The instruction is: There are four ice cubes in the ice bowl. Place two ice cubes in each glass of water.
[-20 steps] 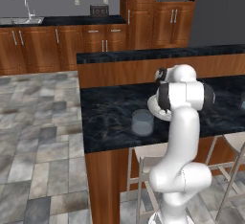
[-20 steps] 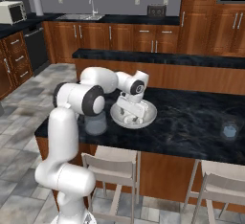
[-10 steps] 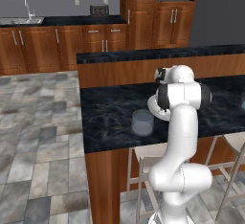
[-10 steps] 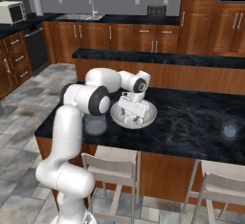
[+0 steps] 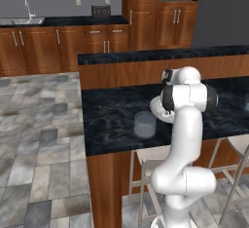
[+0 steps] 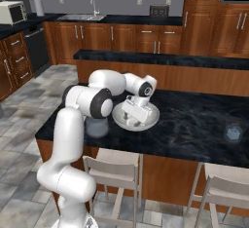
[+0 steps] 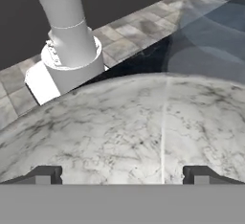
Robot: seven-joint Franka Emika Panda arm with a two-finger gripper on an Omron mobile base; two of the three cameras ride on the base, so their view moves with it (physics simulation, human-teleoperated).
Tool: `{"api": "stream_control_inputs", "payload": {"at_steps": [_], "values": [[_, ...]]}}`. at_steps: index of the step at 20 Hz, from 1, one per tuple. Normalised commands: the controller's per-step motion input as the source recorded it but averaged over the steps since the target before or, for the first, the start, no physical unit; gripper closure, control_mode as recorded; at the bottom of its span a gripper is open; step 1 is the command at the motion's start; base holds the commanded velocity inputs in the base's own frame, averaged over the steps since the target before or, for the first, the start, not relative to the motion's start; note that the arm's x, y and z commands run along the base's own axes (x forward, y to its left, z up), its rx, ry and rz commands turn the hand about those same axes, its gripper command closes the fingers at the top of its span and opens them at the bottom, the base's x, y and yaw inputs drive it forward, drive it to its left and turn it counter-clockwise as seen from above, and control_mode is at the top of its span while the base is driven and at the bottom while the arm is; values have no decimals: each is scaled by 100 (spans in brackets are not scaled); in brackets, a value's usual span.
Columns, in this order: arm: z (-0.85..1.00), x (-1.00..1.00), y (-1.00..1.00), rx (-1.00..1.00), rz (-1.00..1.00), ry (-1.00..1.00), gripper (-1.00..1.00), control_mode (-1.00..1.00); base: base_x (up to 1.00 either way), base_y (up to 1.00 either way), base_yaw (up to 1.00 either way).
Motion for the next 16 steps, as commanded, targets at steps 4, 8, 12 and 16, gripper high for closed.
{"api": "stream_control_inputs", "payload": {"at_steps": [4,8,12,16], "values": [[-13,4,23,0,-18,3,-100,-100,0,0,0],[-29,25,19,0,-13,0,-100,-100,0,0,0],[-43,22,-13,0,-6,0,-100,-100,0,0,0],[-25,19,-14,0,-10,0,-100,-100,0,0,0]]}}
